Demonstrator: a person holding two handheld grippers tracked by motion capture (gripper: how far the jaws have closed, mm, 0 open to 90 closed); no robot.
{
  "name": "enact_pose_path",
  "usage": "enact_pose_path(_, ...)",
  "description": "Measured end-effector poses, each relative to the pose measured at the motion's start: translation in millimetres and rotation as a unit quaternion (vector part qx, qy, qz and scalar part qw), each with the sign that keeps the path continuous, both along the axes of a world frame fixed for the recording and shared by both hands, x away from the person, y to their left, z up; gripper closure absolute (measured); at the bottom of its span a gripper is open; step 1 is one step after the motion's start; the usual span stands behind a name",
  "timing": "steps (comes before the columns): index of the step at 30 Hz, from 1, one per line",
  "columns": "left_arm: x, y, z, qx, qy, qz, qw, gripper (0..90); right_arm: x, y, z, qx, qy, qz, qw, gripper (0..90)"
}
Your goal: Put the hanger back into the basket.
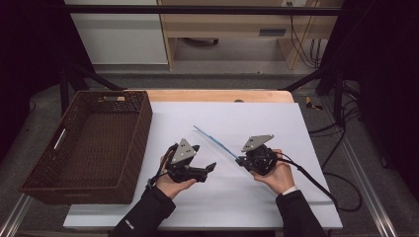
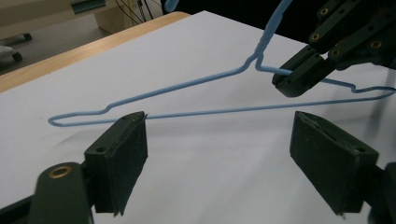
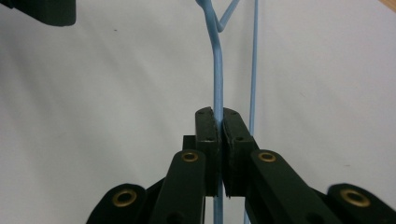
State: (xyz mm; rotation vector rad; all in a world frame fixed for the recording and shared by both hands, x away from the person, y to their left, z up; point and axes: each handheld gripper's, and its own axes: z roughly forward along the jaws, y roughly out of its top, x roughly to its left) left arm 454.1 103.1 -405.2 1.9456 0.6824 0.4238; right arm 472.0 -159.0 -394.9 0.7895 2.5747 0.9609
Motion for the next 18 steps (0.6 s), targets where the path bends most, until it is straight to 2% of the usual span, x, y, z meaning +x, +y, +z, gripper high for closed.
enact_pose_path(5, -6.5, 10.0, 6.3, 0.014, -0.003, -0.009, 0.9999, 13.8, -1.0, -2.9, 4.2, 0.012, 0.011, 0.012, 0.9998, 87.6)
enact_pose_path(7, -10.4, 14.4, 8.1, 0.031, -0.006, -0.016, 0.9994, 11.5, -3.2, -4.6, 6.9, 0.012, 0.018, 0.026, 0.9994, 87.6)
enact_pose_path(9, -11.3, 15.9, 8.5, 0.033, -0.006, -0.018, 0.9993, 10.6, -4.3, -4.8, 7.5, 0.017, 0.022, 0.029, 0.9992, 87.6)
enact_pose_path(14, -13.8, 23.1, 10.1, 0.05, -0.003, -0.026, 0.9984, 9.7, -10.1, -6.8, 12.4, 0.035, 0.037, 0.061, 0.9968, 87.6)
enact_pose_path(18, -16.3, 24.5, 11.3, 0.074, -0.013, -0.039, 0.9964, 9.8, -14.0, -6.3, 15.3, 0.045, 0.05, 0.081, 0.9945, 87.5)
